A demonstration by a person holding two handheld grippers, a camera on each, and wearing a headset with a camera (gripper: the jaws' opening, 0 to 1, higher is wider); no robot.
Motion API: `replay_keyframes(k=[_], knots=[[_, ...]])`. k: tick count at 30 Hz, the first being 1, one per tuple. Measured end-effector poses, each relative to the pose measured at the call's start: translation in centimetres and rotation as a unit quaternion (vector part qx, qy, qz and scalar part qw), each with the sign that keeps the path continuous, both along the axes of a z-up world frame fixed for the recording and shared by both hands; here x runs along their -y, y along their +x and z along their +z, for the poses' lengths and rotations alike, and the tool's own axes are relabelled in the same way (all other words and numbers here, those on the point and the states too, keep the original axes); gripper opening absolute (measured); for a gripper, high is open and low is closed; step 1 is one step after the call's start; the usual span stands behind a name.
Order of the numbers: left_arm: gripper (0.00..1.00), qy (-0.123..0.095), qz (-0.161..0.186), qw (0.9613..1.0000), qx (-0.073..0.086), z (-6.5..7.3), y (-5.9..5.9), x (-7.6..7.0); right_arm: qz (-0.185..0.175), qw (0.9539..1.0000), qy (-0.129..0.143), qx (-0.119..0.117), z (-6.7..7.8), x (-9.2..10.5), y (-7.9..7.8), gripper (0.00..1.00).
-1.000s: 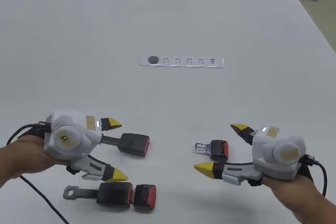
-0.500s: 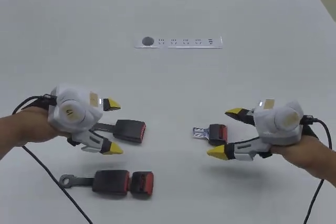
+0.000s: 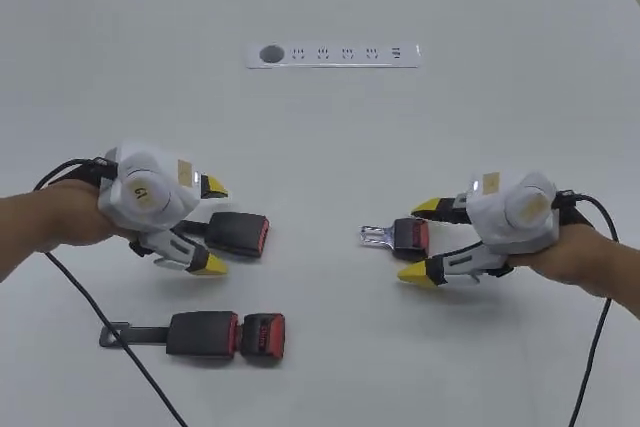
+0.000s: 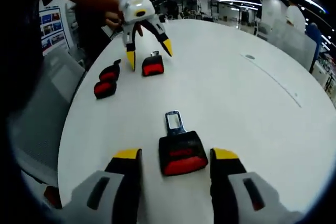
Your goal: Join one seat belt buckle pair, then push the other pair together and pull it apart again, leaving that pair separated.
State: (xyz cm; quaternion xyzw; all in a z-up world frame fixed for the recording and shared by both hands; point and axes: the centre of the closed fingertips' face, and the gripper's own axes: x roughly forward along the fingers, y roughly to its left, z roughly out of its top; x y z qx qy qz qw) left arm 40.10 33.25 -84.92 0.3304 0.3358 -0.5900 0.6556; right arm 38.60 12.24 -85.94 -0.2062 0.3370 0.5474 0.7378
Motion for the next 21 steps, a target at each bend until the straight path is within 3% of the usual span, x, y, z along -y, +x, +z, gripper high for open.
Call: replay_keyframes(k=[3, 5, 7, 10, 13, 16, 21], knots=[[0.61, 0.004, -0.002, 1.0000, -0.005, -0.41, 0.16, -0.05, -0.007, 0.9999, -0.004, 0.008, -0.03, 0.67, 0.64, 0.46], [0.59, 0.008, -0.007, 0.9999, 0.000, -0.57, 0.29, -0.07, -0.009, 0.9999, -0.002, -0.005, -0.03, 0.72, 0.46, 0.43], [0.55, 0.003, -0.013, 0.9998, -0.017, -0.63, -0.32, 0.12, 0.007, 0.9998, -0.010, 0.013, 0.09, 0.77, 0.67, 0.42], [0.55, 0.002, -0.010, 0.9997, -0.022, -0.67, -0.15, 0.03, 0.011, 0.9998, -0.011, 0.008, 0.16, 0.70, 0.64, 0.41], [0.55, 0.005, -0.022, 0.9997, -0.010, -0.57, -0.04, 0.25, 0.021, 0.9997, -0.012, 0.006, 0.31, 0.62, 0.49, 0.38], [0.48, 0.009, -0.032, 0.9992, -0.021, -0.58, -0.68, 0.46, 0.031, 0.9995, -0.009, 0.006, 0.45, 0.39, 0.38, 0.37], [0.44, 0.020, -0.030, 0.9991, -0.020, -0.56, -0.46, 0.58, 0.045, 0.9989, -0.009, 0.007, 0.64, 0.29, 0.20, 0.36]])
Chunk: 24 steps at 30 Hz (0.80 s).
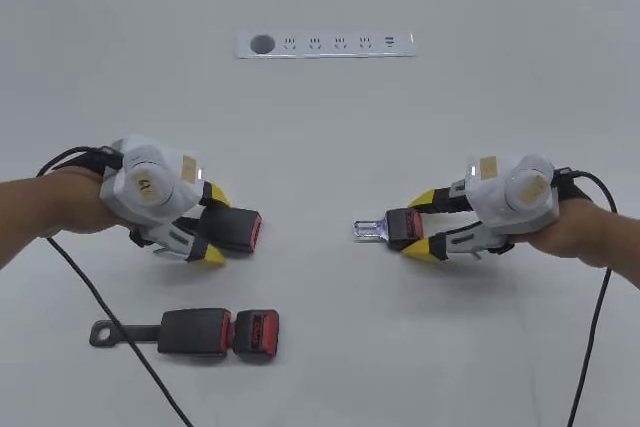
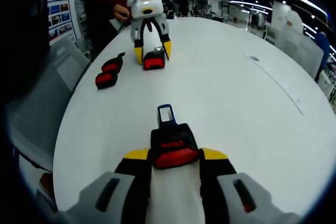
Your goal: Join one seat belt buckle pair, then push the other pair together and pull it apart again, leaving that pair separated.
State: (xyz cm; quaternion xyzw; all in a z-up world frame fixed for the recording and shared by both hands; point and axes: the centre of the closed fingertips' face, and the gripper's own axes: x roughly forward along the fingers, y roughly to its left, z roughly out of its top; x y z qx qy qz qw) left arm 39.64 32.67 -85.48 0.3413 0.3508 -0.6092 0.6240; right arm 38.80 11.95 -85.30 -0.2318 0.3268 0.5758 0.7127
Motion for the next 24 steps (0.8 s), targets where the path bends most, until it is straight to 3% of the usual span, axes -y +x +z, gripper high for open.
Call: replay_keyframes(k=[5, 24], knots=[[0.37, 0.019, -0.007, 0.9998, 0.004, -0.06, -0.08, 0.04, 0.010, 0.9999, 0.003, -0.001, 0.11, 0.09, -0.11, 0.36], [0.36, 0.021, 0.029, 0.9994, 0.002, -0.11, 0.05, -0.16, -0.015, 0.9994, 0.029, -0.009, -0.22, -0.14, 0.40, 0.36]])
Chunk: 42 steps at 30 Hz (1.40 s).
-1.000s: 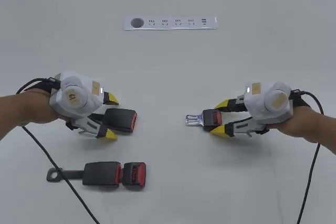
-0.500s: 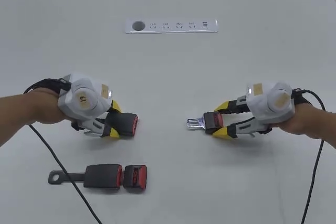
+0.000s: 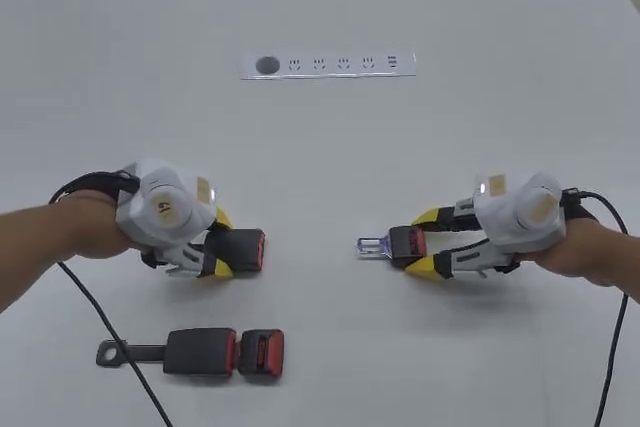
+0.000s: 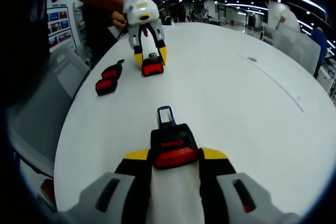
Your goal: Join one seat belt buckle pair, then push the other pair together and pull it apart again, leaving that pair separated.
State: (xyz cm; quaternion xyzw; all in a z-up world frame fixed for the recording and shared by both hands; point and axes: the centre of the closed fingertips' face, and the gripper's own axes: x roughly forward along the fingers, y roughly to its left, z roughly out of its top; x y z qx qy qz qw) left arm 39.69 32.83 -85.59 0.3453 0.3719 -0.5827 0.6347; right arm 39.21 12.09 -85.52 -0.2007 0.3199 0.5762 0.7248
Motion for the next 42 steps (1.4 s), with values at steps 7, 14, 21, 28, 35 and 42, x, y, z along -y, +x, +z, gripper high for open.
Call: replay_keyframes(k=[7, 14, 21, 28, 35, 42], knots=[[0.36, -0.001, 0.002, 1.0000, -0.001, -0.1, 0.2, -0.3, 0.010, 0.9999, 0.004, 0.007, -0.2, -1.4, 0.1, 0.36], [0.36, -0.002, 0.009, 1.0000, -0.002, -0.3, 0.3, -0.4, 0.012, 0.9998, 0.012, 0.012, -0.5, -3.2, 0.3, 0.36], [0.36, 0.001, 0.018, 0.9998, -0.004, -0.4, 0.4, -0.4, 0.016, 0.9995, 0.024, 0.012, -0.4, -5.1, 0.5, 0.36], [0.36, 0.003, 0.022, 0.9997, -0.005, -0.4, 0.4, -0.4, 0.019, 0.9993, 0.030, 0.012, -0.3, -7.1, 0.5, 0.36], [0.36, 0.002, 0.024, 0.9997, -0.005, -0.5, 0.4, -0.5, 0.019, 0.9990, 0.039, 0.007, -0.2, -8.6, 0.6, 0.36], [0.36, 0.000, 0.026, 0.9996, -0.005, -0.5, 0.4, -0.5, 0.020, 0.9987, 0.047, 0.007, -0.3, -10.7, 0.6, 0.36]])
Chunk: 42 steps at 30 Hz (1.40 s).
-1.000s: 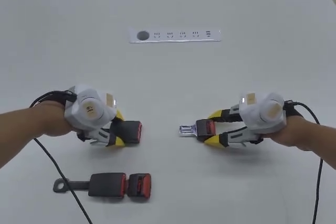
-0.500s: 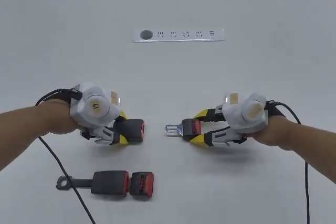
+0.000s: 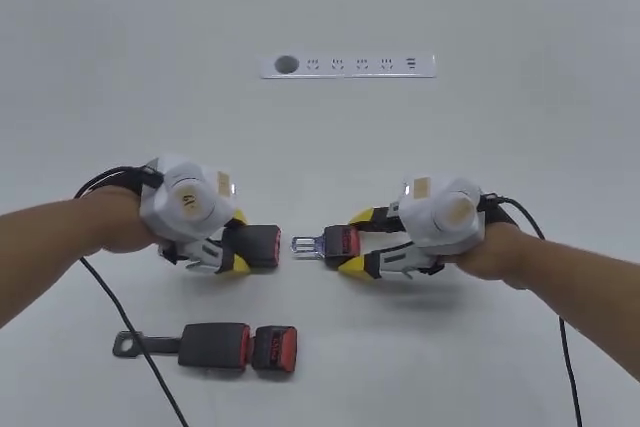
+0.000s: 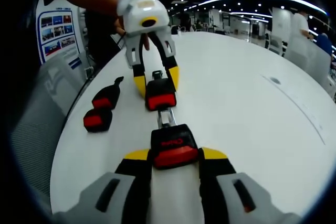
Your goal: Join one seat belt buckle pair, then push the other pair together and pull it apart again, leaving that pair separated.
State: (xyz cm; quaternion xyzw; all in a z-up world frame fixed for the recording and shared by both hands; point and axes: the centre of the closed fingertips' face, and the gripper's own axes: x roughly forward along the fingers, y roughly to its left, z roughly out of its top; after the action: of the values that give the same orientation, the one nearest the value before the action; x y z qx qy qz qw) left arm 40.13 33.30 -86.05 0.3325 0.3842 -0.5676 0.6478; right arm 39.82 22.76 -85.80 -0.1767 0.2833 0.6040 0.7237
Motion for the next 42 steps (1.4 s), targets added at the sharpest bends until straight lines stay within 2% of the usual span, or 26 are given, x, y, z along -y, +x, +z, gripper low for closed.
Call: replay_keyframes(k=[6, 7, 9, 11, 14, 15, 17, 21, 24, 33, 42], knots=[[0.36, 0.004, -0.001, 1.0000, -0.001, 0.0, -0.1, 0.0, -0.003, 1.0000, 0.006, -0.002, 0.0, -1.8, -0.3, 0.35], [0.36, 0.004, 0.000, 1.0000, -0.001, 0.0, -0.1, 0.0, 0.004, 0.9999, 0.001, 0.010, 0.0, -1.8, -0.4, 0.35], [0.36, 0.003, 0.001, 1.0000, -0.001, 0.0, -0.1, 0.0, -0.003, 1.0000, 0.007, 0.000, 0.1, -1.8, -0.4, 0.35], [0.36, 0.004, 0.004, 1.0000, 0.000, 0.0, -0.1, 0.1, 0.000, 1.0000, 0.006, 0.007, 0.1, -2.0, -0.5, 0.35], [0.36, 0.009, 0.007, 0.9999, 0.001, 0.0, -0.2, 0.2, -0.005, 0.9999, 0.012, -0.004, 0.1, -3.0, -0.7, 0.35], [0.36, 0.010, 0.007, 0.9999, 0.001, 0.0, -0.2, 0.1, 0.000, 0.9999, 0.002, 0.016, 0.0, -3.0, -0.3, 0.35], [0.36, 0.006, 0.008, 0.9999, 0.000, 0.1, -0.2, 0.1, -0.009, 0.9999, 0.010, -0.001, 0.1, -3.0, -0.4, 0.35], [0.36, 0.003, 0.006, 1.0000, 0.001, 0.2, -0.3, 0.2, -0.015, 0.9998, 0.009, -0.008, 0.1, -3.0, -0.3, 0.35], [0.35, 0.004, -0.002, 1.0000, 0.001, 0.2, -0.3, 0.3, -0.016, 0.9998, 0.009, -0.010, 0.1, -3.2, -0.1, 0.35], [0.34, 0.024, -0.045, 0.9987, 0.002, 0.0, -0.1, 0.2, -0.016, 0.9998, -0.003, -0.013, 0.0, -3.5, -0.1, 0.35], [0.34, 0.028, -0.056, 0.9980, 0.002, 0.0, -0.1, 0.2, -0.021, 0.9996, -0.002, -0.017, 0.1, -4.1, -0.1, 0.35]])
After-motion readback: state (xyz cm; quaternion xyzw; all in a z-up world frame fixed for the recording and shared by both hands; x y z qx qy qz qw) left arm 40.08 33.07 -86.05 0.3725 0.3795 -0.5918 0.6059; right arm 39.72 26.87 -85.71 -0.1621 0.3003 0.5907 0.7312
